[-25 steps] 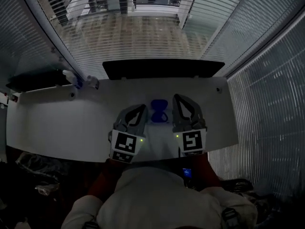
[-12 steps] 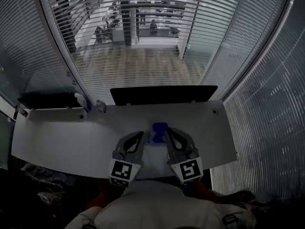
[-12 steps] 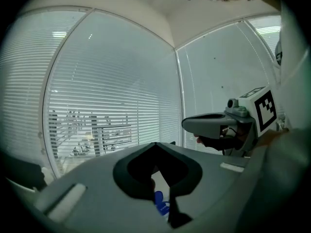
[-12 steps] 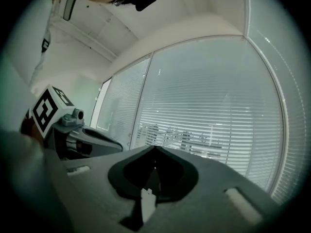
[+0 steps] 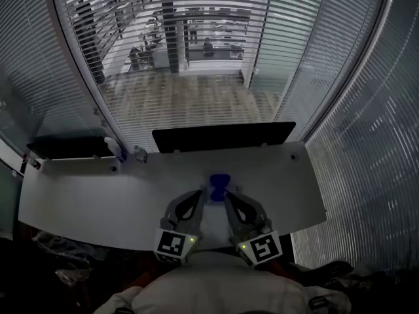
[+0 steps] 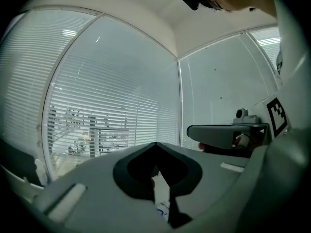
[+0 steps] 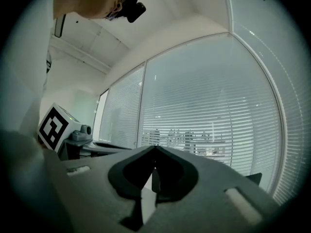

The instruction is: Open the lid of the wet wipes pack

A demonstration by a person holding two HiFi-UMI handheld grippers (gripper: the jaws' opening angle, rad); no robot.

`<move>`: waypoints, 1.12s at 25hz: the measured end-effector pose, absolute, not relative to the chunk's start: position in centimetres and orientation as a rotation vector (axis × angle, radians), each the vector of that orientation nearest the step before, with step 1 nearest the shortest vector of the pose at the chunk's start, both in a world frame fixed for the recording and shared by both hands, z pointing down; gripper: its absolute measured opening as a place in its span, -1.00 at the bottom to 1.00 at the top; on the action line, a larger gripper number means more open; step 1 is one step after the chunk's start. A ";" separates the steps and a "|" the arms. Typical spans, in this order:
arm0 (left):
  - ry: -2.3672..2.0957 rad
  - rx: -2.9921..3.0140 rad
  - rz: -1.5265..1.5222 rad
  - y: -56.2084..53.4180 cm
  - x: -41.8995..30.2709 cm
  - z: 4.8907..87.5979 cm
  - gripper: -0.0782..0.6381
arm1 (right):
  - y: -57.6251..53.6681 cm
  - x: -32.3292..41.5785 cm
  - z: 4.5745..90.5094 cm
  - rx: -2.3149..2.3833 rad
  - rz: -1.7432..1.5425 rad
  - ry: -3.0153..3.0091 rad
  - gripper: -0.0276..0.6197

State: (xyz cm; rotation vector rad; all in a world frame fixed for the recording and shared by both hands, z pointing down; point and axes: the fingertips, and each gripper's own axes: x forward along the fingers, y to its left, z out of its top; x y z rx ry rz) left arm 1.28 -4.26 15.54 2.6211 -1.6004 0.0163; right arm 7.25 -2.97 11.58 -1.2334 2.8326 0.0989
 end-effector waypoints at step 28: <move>-1.579 2.643 0.044 -4.9 0.4 14.8 -0.78 | -4.1 6.3 12.4 -1.209 0.039 2.831 -0.91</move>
